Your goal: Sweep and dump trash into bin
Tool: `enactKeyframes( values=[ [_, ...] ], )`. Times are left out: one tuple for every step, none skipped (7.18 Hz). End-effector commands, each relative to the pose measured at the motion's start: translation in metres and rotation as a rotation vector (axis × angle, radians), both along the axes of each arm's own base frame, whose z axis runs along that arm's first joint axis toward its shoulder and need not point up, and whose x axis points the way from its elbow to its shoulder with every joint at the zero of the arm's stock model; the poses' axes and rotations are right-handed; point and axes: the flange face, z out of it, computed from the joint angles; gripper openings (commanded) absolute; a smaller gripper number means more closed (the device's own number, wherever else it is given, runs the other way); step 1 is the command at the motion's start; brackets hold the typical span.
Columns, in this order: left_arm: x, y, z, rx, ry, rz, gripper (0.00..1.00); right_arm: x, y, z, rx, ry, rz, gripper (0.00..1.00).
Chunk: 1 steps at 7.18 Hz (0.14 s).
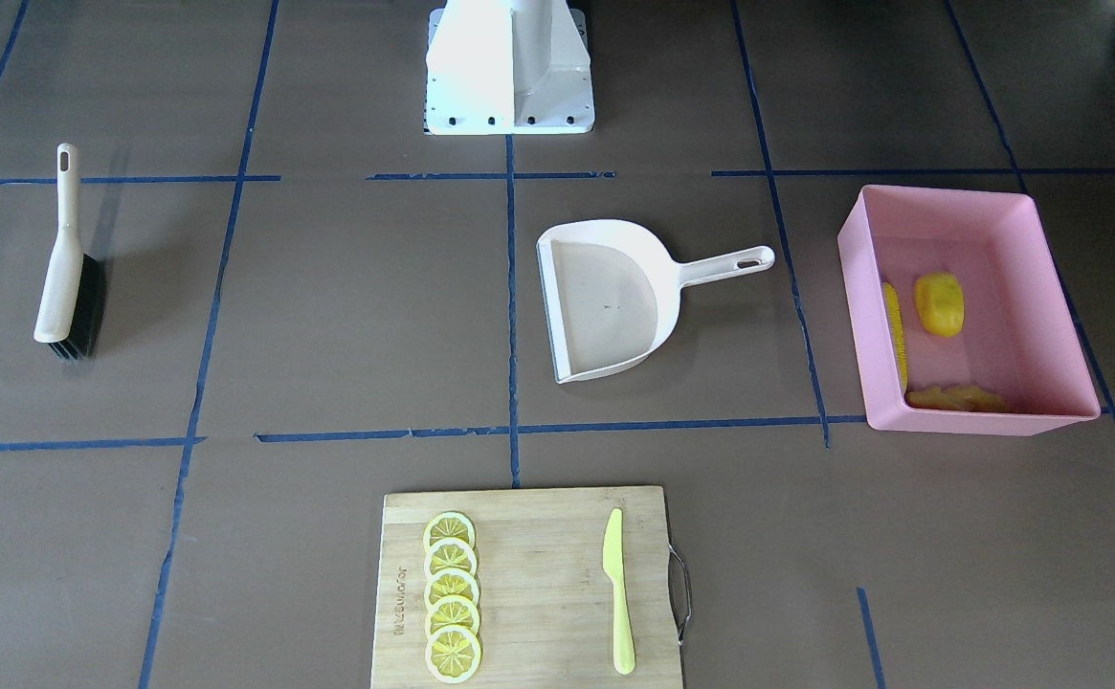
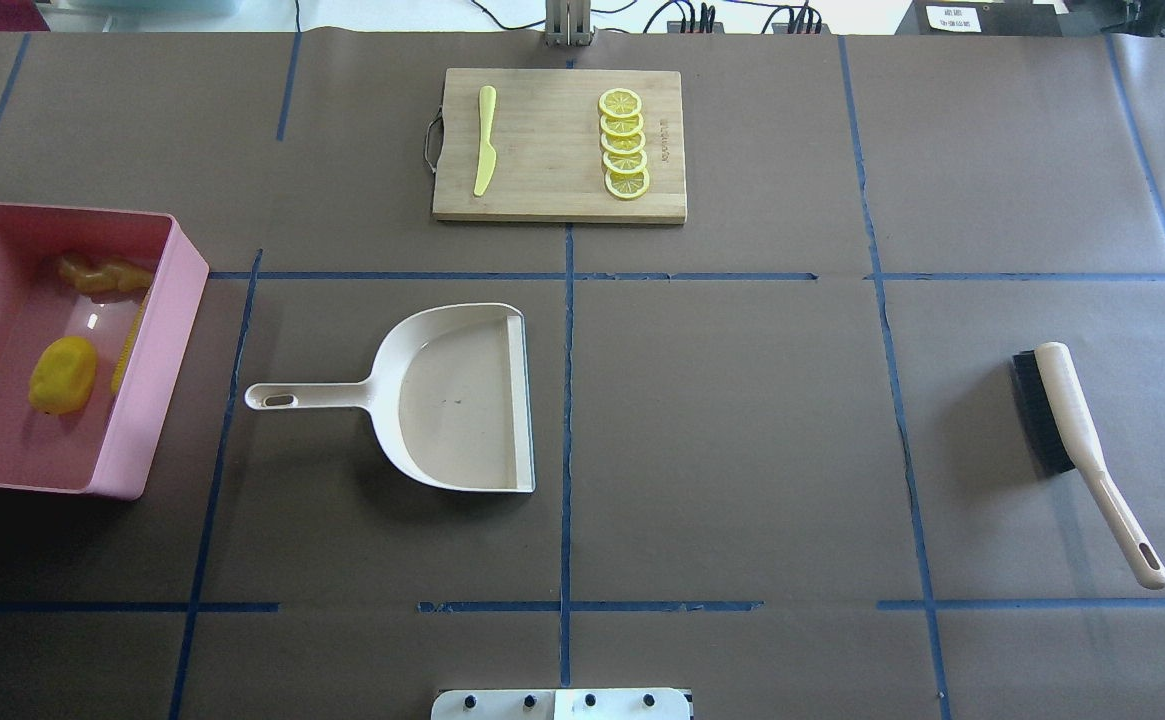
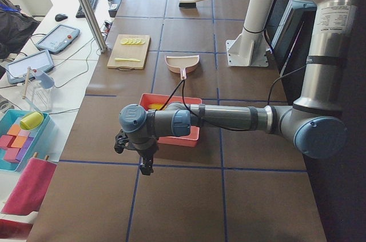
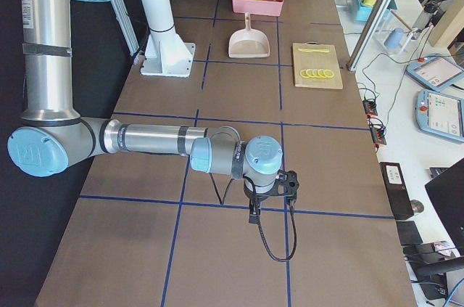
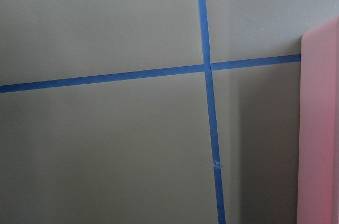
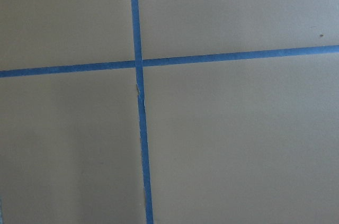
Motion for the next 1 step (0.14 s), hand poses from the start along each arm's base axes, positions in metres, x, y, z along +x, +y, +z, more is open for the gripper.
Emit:
enactKeyframes(
  values=[
    [0.0,0.0003,0.0003,0.0,-0.001,0.0,1.0,-0.0001,0.0005,0.0002,-0.001,-0.001,0.001,1.0]
  ],
)
